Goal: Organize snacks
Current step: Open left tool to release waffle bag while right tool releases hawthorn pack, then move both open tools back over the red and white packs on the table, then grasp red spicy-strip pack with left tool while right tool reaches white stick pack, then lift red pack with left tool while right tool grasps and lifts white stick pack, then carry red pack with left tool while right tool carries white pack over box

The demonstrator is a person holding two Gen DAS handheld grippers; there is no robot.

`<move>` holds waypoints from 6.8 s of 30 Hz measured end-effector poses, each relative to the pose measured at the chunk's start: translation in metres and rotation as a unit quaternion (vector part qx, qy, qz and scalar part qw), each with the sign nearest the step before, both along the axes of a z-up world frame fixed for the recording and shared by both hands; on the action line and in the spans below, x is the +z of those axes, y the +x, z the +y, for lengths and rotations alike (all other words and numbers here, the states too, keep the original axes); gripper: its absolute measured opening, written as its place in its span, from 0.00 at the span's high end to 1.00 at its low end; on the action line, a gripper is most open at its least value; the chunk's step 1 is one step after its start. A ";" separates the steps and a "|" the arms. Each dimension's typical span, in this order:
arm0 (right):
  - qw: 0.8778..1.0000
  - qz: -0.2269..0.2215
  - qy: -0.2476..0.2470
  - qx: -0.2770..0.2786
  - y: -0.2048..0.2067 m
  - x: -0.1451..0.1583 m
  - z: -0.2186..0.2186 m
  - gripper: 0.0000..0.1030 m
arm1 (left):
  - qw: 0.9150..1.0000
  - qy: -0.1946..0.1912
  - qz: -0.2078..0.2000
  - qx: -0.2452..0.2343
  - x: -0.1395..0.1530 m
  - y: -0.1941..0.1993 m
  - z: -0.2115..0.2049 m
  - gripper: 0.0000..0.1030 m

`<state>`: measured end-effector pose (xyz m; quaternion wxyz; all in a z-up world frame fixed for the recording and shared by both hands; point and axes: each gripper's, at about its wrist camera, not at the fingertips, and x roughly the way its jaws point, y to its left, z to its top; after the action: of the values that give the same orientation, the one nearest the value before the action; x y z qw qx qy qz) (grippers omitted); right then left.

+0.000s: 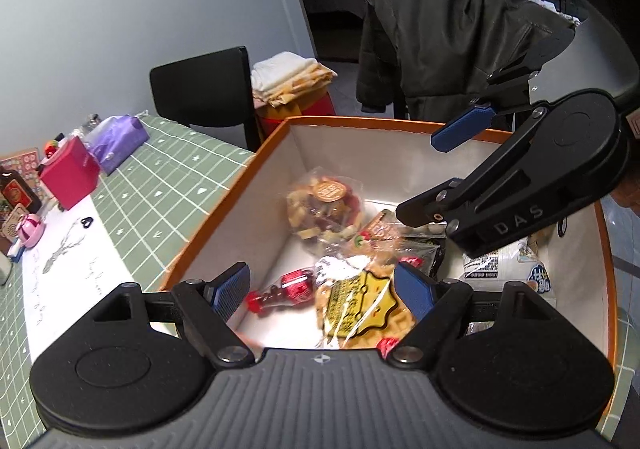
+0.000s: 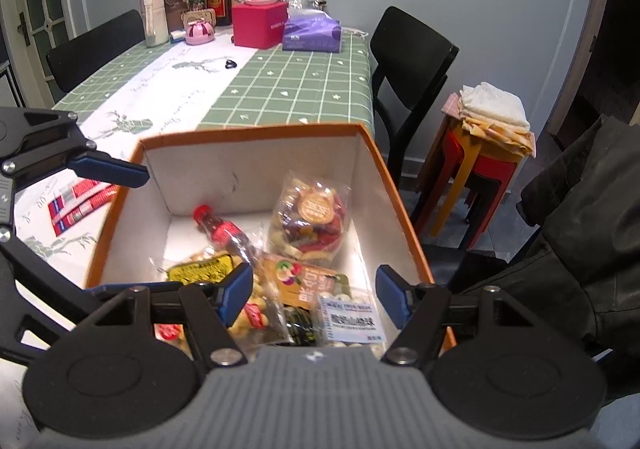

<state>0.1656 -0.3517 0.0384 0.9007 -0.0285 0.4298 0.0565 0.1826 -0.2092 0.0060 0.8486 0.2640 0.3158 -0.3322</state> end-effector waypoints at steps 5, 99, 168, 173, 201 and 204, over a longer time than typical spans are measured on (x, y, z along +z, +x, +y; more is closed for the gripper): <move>1.000 -0.014 0.006 0.009 -0.004 0.011 0.019 0.35 | 0.999 -0.028 -0.003 0.025 0.008 -0.001 0.029 0.07; 0.986 -0.046 0.160 0.030 -0.019 -0.064 0.227 0.28 | 0.966 -0.100 0.045 0.233 -0.091 -0.063 0.280 0.44; 0.994 -0.050 0.033 0.096 -0.108 -0.106 0.248 0.30 | 0.946 -0.100 0.006 0.308 -0.094 -0.118 0.249 0.19; 0.994 -0.055 0.033 0.085 -0.112 -0.106 0.248 0.32 | 0.948 -0.096 0.012 0.303 -0.092 -0.123 0.249 0.25; 0.990 -0.109 0.040 0.081 -0.125 -0.050 0.216 0.54 | 0.961 -0.109 -0.015 0.255 -0.038 -0.129 0.228 0.53; 0.988 -0.126 0.035 0.081 -0.125 -0.029 0.206 0.54 | 0.964 -0.113 -0.028 0.239 -0.026 -0.125 0.216 0.53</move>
<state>0.0403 -0.1461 0.0094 0.9405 -0.0387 0.3073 0.1397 0.0576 0.0071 -0.0197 0.9361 0.0926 0.3062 -0.1460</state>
